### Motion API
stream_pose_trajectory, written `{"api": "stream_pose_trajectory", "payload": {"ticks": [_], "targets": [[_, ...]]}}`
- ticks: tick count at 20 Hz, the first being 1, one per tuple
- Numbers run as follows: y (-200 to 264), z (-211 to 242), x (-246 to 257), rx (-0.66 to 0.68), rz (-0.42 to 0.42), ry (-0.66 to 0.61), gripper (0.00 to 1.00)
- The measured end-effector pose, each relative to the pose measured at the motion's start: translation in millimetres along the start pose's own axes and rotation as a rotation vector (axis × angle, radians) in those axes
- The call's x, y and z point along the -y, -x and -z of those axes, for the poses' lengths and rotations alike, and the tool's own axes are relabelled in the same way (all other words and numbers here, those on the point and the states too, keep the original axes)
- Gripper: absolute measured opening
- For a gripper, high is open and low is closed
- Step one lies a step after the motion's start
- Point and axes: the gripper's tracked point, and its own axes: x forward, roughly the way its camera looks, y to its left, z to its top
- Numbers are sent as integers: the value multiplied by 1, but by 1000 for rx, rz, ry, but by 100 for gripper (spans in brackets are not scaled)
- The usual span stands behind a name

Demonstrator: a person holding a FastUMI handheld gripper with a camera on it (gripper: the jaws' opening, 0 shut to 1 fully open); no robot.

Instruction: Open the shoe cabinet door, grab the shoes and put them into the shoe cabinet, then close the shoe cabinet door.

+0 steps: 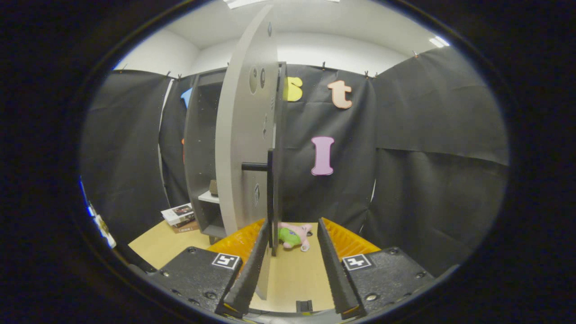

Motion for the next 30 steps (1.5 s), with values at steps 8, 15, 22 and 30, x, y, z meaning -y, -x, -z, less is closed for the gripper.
{"api": "stream_pose_trajectory", "payload": {"ticks": [8,15,22,30], "targets": [[53,20,-30,69,58,17,97],[29,96,-152,-56,-70,-16,97],[-37,218,-270,-254,-209,-79,97],[-121,344,-311,-476,-172,-170,97]]}}
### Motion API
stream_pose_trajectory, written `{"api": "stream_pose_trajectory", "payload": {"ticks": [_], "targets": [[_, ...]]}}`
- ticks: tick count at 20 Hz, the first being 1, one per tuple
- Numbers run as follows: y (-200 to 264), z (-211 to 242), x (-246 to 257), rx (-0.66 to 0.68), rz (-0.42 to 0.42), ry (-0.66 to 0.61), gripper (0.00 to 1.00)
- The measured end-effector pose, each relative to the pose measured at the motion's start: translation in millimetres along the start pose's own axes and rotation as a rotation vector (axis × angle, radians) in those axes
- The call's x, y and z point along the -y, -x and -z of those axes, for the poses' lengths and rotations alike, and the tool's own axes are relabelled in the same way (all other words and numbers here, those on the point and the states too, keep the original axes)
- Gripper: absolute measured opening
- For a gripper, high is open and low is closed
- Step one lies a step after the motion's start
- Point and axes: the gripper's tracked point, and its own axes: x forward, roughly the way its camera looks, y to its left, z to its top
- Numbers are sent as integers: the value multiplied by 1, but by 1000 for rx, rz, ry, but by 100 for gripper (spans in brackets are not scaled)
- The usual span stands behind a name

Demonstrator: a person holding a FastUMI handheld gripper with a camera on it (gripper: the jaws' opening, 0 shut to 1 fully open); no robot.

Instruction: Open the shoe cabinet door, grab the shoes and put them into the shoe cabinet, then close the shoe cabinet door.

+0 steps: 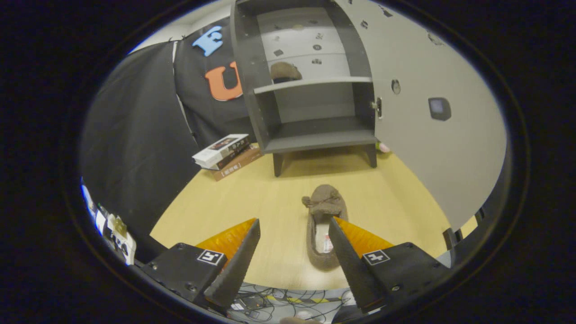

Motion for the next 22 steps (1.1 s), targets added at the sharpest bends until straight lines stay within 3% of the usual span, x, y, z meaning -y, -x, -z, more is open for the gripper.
{"api": "stream_pose_trajectory", "payload": {"ticks": [8,12,19,22], "targets": [[-92,22,9,-122,16,-106,97],[-129,21,10,-152,36,-67,97],[-154,15,13,-156,34,-86,96],[-155,17,22,-174,52,-79,86]]}}
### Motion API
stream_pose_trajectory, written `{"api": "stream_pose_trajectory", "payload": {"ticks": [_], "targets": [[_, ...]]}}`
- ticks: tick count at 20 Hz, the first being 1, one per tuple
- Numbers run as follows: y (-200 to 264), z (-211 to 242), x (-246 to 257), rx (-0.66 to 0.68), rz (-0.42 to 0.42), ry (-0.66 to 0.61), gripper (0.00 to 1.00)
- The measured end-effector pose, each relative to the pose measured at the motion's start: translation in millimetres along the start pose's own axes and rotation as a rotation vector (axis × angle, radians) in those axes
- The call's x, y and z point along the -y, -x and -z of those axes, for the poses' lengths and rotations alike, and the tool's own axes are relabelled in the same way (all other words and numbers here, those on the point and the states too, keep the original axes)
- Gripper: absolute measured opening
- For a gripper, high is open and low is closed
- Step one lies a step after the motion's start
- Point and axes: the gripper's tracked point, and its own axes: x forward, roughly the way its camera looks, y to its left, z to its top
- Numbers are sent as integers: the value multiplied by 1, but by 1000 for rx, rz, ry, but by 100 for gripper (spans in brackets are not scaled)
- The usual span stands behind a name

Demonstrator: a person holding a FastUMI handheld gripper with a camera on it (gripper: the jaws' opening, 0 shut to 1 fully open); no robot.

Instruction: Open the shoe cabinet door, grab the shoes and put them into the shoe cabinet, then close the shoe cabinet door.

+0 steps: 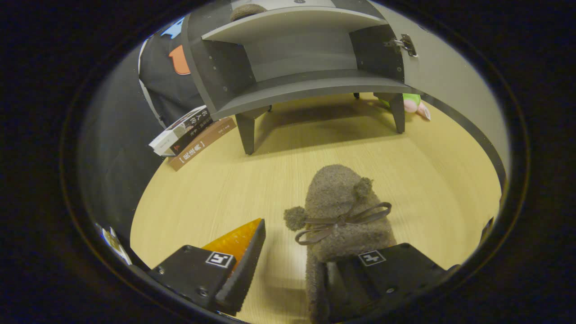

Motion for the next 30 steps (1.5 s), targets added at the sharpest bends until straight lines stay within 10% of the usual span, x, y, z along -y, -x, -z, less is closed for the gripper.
{"api": "stream_pose_trajectory", "payload": {"ticks": [5,7,30], "targets": [[2,-2,16,-15,-4,-11,18],[4,-2,13,-26,-20,19,11],[255,-293,-35,466,-52,274,6]]}}
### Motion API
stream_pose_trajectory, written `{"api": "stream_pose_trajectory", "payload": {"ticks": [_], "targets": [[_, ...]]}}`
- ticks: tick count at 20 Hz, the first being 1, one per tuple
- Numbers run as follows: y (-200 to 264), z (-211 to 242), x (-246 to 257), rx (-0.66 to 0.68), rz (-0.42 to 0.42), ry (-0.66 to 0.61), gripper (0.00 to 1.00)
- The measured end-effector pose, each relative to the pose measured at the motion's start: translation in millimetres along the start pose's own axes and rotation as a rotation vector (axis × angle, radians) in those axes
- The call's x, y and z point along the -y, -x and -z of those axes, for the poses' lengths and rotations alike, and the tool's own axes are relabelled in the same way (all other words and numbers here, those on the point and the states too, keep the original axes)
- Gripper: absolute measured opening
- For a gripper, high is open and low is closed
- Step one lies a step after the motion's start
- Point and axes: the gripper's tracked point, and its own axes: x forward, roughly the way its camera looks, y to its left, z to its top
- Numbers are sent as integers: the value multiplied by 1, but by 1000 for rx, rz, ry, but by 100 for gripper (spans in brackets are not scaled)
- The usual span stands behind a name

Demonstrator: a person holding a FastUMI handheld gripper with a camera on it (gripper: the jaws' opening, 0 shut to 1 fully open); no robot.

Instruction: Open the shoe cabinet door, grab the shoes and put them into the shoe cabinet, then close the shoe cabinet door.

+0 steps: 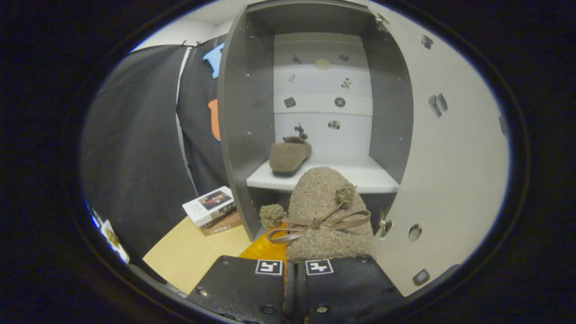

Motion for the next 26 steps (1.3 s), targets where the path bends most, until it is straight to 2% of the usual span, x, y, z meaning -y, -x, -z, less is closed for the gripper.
{"api": "stream_pose_trajectory", "payload": {"ticks": [6,15,19,22,26], "targets": [[-42,-69,13,76,25,8,6],[-150,-136,37,92,65,16,6],[-202,-136,53,48,84,6,6],[-236,-120,65,-18,95,-19,6],[-260,-100,78,-87,125,-44,6]]}}
